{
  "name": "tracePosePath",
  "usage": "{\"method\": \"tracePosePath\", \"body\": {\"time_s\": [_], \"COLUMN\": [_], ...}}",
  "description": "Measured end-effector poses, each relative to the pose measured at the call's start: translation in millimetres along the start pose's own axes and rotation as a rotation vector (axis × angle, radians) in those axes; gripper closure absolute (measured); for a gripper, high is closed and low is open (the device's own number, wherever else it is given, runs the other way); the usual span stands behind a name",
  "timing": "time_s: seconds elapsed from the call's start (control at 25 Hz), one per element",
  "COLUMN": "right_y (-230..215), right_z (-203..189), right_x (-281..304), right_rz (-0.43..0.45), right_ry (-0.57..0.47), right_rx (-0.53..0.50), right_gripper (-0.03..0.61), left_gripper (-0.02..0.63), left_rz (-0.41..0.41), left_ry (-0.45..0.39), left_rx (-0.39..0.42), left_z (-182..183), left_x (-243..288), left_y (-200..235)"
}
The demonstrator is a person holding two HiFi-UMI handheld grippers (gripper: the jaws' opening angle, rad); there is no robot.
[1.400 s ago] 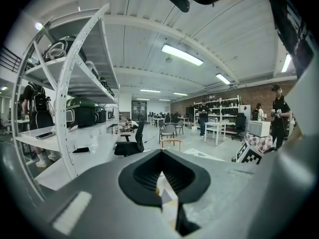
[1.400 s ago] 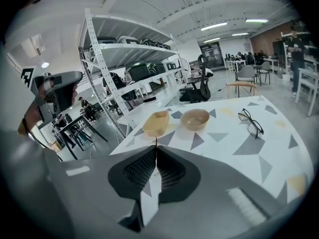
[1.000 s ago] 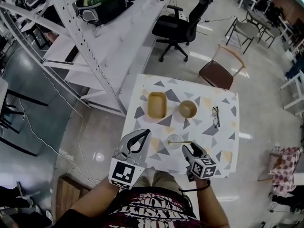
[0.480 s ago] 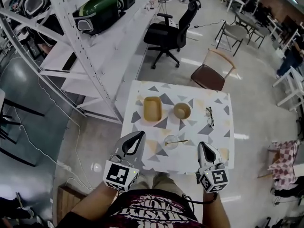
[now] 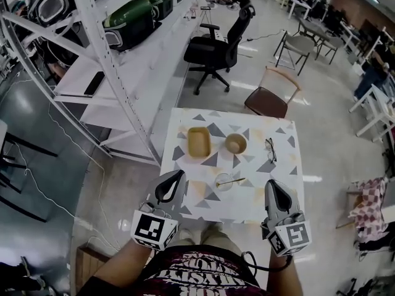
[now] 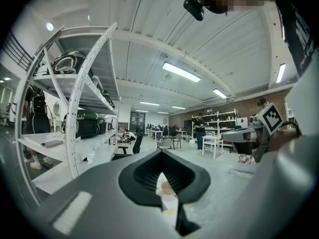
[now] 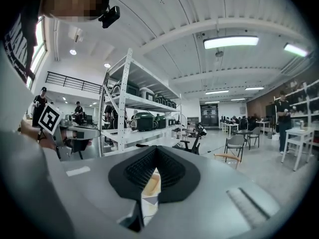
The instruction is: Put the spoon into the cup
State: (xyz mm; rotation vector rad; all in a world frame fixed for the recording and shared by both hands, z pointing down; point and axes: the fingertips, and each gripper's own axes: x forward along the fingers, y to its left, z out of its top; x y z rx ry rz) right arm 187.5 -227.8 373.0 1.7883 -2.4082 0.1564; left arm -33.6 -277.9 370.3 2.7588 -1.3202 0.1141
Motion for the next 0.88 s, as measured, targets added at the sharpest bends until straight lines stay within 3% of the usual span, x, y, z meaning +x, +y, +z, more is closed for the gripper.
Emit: {"method": "tracePosePath", "body": {"time_s": [0.88], "right_y": [41], "right_z": [-18], "right_x": [-20], "right_rz": [0.008], "right_ry": [0.054], "right_rx": [0.016], "right_gripper": [0.551], "left_gripper": [0.614], "left_rz": [-0.012], "left_ry": [-0.022], "left_rx": [0.006], "left_z": [4], "left_x": [-36], "left_y": [-2]}}
